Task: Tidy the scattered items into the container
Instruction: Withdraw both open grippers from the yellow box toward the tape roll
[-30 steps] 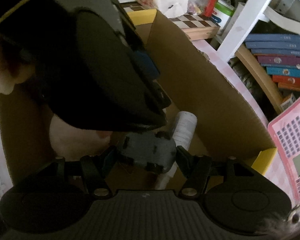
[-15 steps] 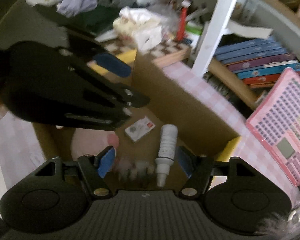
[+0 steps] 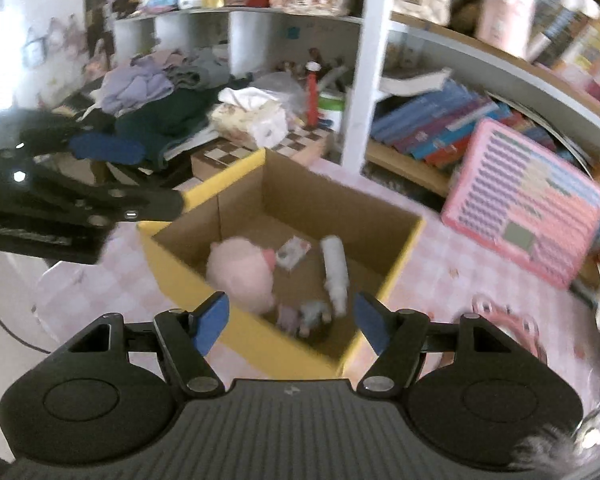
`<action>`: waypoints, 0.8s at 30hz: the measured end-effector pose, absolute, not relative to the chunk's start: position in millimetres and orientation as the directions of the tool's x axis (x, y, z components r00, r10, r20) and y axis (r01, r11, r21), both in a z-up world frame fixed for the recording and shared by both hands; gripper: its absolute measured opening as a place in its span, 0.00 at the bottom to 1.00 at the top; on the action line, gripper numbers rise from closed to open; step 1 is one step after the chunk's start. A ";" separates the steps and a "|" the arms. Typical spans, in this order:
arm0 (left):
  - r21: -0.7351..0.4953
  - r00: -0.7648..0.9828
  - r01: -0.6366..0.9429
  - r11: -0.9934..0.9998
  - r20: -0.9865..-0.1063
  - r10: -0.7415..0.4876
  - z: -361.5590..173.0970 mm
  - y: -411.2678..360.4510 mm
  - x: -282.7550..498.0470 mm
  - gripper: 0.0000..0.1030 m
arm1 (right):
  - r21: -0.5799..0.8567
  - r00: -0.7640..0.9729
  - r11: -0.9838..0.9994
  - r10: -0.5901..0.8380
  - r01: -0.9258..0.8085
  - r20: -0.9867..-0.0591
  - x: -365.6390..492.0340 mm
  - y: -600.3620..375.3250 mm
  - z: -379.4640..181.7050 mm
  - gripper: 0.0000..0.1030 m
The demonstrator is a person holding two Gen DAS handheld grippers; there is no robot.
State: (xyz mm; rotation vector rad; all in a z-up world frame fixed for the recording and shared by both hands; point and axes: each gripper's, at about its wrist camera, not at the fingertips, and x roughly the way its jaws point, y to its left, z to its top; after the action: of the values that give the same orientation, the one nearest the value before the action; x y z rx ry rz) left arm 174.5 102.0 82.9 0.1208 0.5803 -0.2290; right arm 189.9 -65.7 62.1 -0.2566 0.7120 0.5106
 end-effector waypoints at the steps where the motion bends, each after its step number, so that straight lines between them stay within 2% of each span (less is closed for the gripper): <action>1: 0.040 0.811 0.243 0.969 -0.556 -0.181 80.6 102.5 164.9 0.72 | -0.046 0.645 0.858 0.348 -0.512 -0.681 180.1 -69.0 58.9 0.66; 8: -0.034 0.794 0.190 0.981 -0.583 -0.174 57.5 106.9 116.2 0.76 | 0.000 0.661 0.923 0.275 -0.384 -0.698 129.6 -86.6 33.1 0.66; 12: -0.024 0.780 0.172 0.985 -0.607 -0.151 42.3 104.6 90.8 0.81 | 0.014 0.687 0.950 0.235 -0.311 -0.687 103.4 -89.9 21.5 0.66; 24: 0.000 0.748 0.193 0.981 -0.647 -0.147 17.2 96.4 49.2 0.83 | 0.011 0.683 0.980 0.147 -0.199 -0.716 55.0 -89.8 -6.2 0.66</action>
State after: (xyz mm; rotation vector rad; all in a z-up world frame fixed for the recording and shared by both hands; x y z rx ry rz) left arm 49.2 96.4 17.2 0.0681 0.7016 -0.1861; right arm 55.0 -89.8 -6.2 -0.0690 0.7959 0.1939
